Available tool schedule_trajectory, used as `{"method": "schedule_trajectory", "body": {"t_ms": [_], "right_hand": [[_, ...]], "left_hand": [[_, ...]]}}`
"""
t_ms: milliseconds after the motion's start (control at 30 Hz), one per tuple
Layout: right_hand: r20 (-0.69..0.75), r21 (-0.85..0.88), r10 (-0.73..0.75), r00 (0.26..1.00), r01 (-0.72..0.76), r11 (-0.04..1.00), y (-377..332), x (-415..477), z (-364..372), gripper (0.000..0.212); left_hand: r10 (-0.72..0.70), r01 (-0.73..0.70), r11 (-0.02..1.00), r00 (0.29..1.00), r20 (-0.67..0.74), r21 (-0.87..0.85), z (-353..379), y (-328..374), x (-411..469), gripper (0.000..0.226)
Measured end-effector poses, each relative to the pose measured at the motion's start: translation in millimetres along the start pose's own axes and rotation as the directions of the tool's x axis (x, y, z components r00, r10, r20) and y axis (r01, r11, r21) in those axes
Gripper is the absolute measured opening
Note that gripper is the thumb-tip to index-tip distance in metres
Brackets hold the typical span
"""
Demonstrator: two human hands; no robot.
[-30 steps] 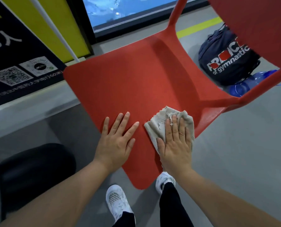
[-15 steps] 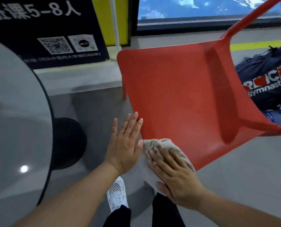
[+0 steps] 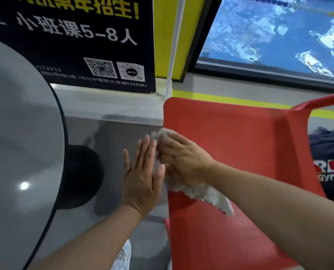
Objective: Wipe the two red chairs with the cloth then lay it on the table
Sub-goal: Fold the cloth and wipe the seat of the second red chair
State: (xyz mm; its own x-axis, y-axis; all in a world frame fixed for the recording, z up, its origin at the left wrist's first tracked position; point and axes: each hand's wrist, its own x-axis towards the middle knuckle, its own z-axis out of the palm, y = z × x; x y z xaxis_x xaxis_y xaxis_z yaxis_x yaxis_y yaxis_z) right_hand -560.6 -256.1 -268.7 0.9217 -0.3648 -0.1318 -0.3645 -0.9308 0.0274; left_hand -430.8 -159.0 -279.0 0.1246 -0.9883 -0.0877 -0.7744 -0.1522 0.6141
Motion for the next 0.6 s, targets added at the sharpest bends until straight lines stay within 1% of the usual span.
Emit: {"method": "schedule_trajectory", "body": {"t_ms": [67,133,200,267,333,433,567,600], "right_hand": [[-0.005,0.045,0.064,0.998,-0.064,0.997,25.8,17.2,-3.1,0.047],[-0.036,0.14,0.17,0.985,-0.163,0.977,47.4,30.7,-3.4,0.05],[-0.068,0.27,0.339,0.938,-0.31,0.912,63.3,36.8,-2.5,0.053],[-0.061,0.355,0.48,0.875,-0.431,0.83,70.5,37.2,-1.3,0.053],[-0.05,0.375,0.541,0.84,-0.486,0.789,76.4,25.6,1.4,0.052],[-0.039,0.362,0.61,0.791,-0.558,0.747,93.1,-11.4,8.6,0.05],[-0.029,0.31,0.657,0.753,-0.618,0.722,123.1,-75.8,19.6,0.054],[-0.025,0.307,0.682,0.731,-0.643,0.701,131.6,-93.0,22.6,0.053]], "left_hand": [[-0.02,0.02,1.0,0.999,-0.033,0.009,2.5,9.2,14.7,0.063],[-0.031,0.032,0.999,0.998,-0.049,0.024,3.9,18.3,29.8,0.067],[-0.032,0.034,0.999,0.997,-0.066,0.036,5.6,29.3,44.7,0.067],[-0.003,0.008,0.998,0.998,-0.06,0.069,6.5,38.7,55.5,0.066],[0.06,-0.057,0.991,0.998,-0.018,0.12,11.5,50.7,62.1,0.065],[0.154,-0.161,0.968,0.987,0.05,0.192,25.7,74.7,68.0,0.069],[0.236,-0.273,0.939,0.954,0.185,0.21,58.8,110.1,72.3,0.07],[0.253,-0.3,0.93,0.942,0.219,0.212,67.5,119.8,74.0,0.071]]}}
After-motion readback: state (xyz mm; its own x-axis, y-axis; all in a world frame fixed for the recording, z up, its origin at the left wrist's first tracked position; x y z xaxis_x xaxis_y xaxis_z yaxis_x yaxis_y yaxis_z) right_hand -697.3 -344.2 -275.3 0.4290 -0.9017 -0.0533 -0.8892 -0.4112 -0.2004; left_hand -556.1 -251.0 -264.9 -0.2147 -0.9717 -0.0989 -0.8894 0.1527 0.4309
